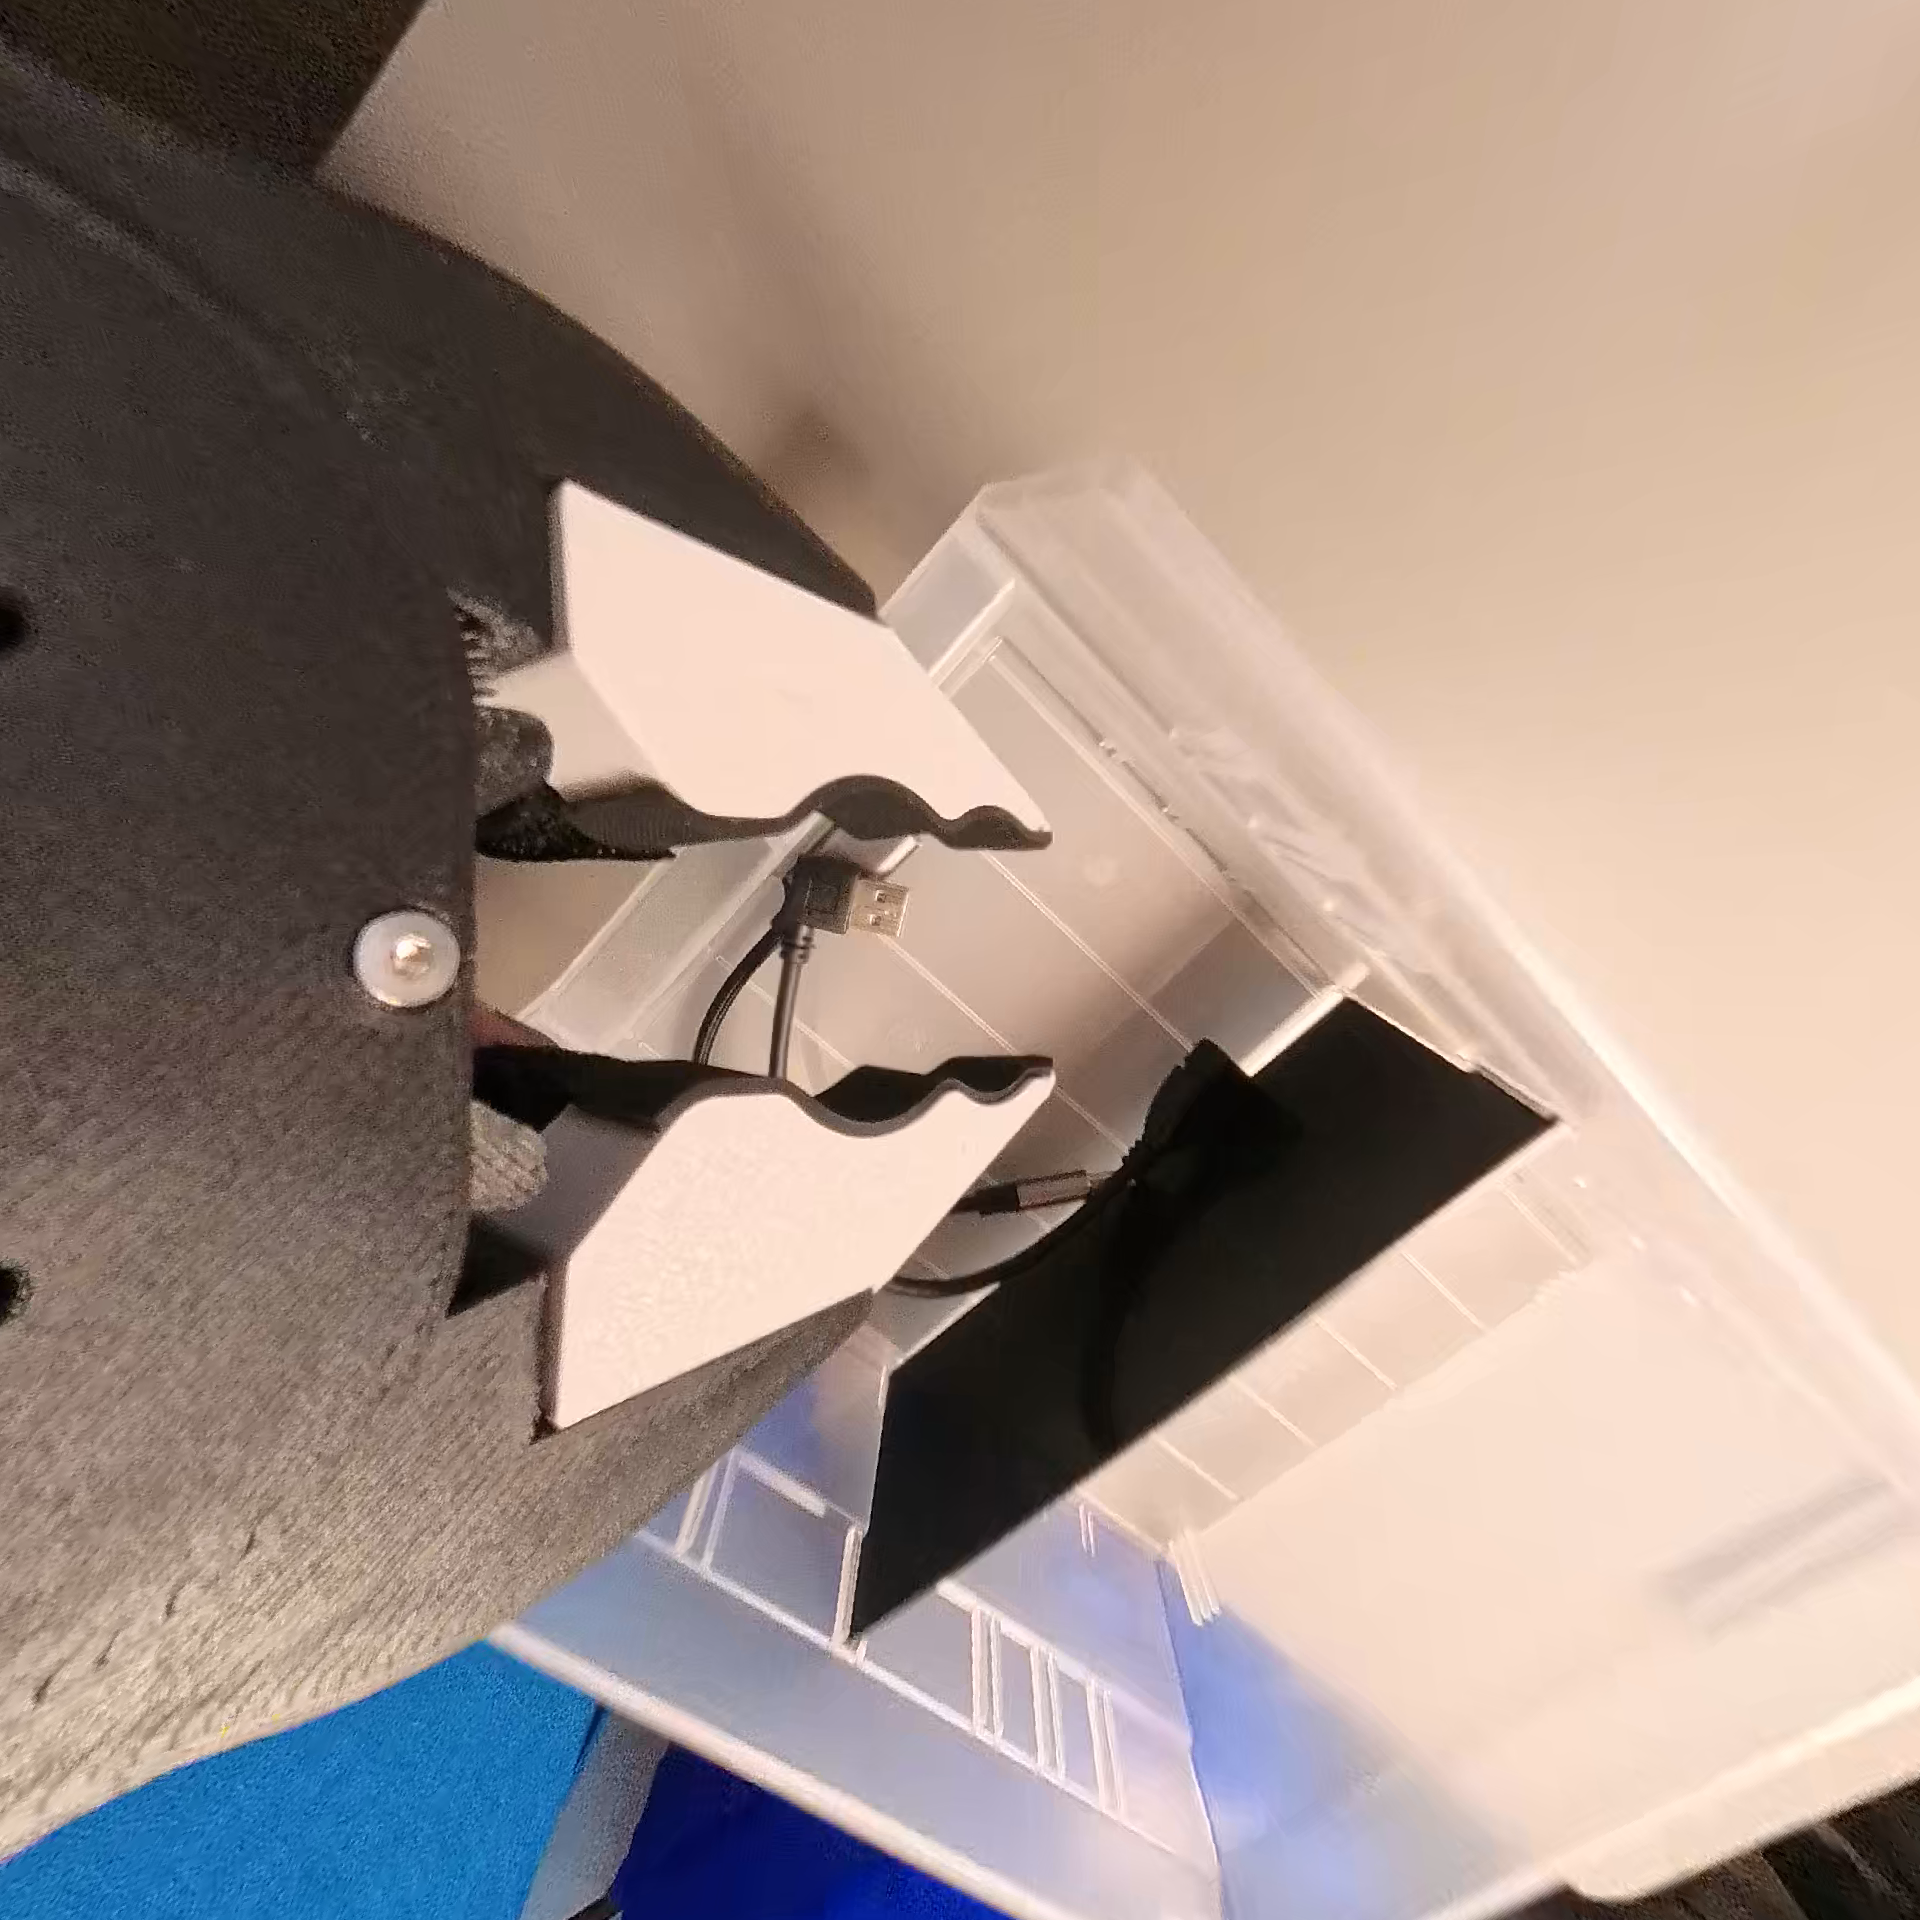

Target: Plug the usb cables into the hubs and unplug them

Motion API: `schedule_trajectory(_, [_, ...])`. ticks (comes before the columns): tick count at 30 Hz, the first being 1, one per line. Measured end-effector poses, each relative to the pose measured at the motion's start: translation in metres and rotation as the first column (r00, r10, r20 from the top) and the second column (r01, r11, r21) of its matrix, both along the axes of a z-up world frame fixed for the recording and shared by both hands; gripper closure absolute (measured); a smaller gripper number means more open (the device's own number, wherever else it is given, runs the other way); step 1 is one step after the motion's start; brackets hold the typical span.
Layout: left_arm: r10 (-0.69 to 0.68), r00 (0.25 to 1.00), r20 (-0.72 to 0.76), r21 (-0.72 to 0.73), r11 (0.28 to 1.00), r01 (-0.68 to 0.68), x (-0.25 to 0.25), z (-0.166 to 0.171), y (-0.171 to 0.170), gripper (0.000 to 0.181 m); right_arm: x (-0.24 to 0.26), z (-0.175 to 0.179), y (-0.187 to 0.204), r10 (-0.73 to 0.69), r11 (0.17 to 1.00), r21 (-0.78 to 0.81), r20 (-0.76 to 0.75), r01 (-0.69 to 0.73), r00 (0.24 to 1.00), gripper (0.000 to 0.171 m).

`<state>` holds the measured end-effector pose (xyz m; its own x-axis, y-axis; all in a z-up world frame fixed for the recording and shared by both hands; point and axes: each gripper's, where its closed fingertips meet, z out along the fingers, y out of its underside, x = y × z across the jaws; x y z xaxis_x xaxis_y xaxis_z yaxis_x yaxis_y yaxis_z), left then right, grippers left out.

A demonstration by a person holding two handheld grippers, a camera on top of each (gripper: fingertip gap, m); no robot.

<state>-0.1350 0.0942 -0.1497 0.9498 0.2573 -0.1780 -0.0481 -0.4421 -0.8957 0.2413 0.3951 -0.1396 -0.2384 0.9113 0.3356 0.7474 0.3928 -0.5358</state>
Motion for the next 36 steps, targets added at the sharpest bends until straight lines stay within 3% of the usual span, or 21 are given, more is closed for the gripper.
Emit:
schedule_trajectory(7, [-0.089, 0.994, 0.067, 0.043, 0.995, 0.086, 0.022, 0.004, 0.009, 0.152, -0.018, 0.075, -0.017, -0.014, 0.994, 0.104, -0.223, 0.038, 0.975, 0.128])
schedule_trajectory(11, [-0.272, 0.939, 0.209, 0.171, 0.956, 0.239, 0.062, 0.018, 0.02, 0.152, -0.066, 0.093, -0.082, 0.113, 0.991, 0.106, -0.302, -0.084, 0.947, 0.128])
schedule_trajectory(14, [-0.467, 0.814, 0.345, 0.285, 0.879, 0.383, 0.101, 0.03, 0.022, 0.152, -0.111, 0.089, -0.149, 0.236, 0.969, 0.017, -0.341, -0.245, 0.91, 0.126])
schedule_trajectory(17, [-0.626, 0.686, 0.372, 0.353, 0.778, 0.519, 0.134, 0.038, 0.018, 0.152, -0.156, 0.077, -0.215, 0.336, 0.903, -0.126, -0.387, -0.411, 0.859, 0.122])
schedule_trajectory(20, [-0.732, 0.591, 0.339, 0.379, 0.681, 0.627, 0.161, 0.043, 0.01, 0.152, -0.195, 0.069, -0.268, 0.35, 0.801, -0.308, -0.454, -0.513, 0.819, 0.115])
schedule_trajectory(25, [-0.813, 0.502, 0.296, 0.406, 0.583, 0.704, 0.18, 0.049, -0.001, 0.152, -0.23, 0.066, -0.323, 0.306, 0.619, -0.524, -0.524, -0.585, 0.795, 0.112])
schedule_trajectory(28, [-0.823, 0.482, 0.3, 0.398, 0.567, 0.721, 0.183, 0.047, -0.003, 0.152, -0.237, 0.064, -0.338, 0.33, 0.603, -0.514, -0.536, -0.61, 0.777, 0.135])
schedule_trajectory(30, [-0.824, 0.473, 0.313, 0.423, 0.567, 0.707, 0.181, 0.05, -0.003, 0.15, -0.237, 0.066, -0.338, 0.349, 0.629, -0.47, -0.541, -0.619, 0.766, 0.141])
schedule_trajectory(33, [-0.77, 0.538, 0.342, 0.453, 0.637, 0.623, 0.164, 0.053, 0.005, 0.135, -0.237, 0.072, -0.317, 0.362, 0.735, -0.344, -0.528, -0.584, 0.768, 0.146])
schedule_trajectory(36, [-0.747, 0.557, 0.363, 0.488, 0.662, 0.569, 0.151, 0.056, 0.007, 0.133, -0.23, 0.096, -0.27, 0.342, 0.835, -0.21, -0.525, -0.508, 0.779, 0.146])
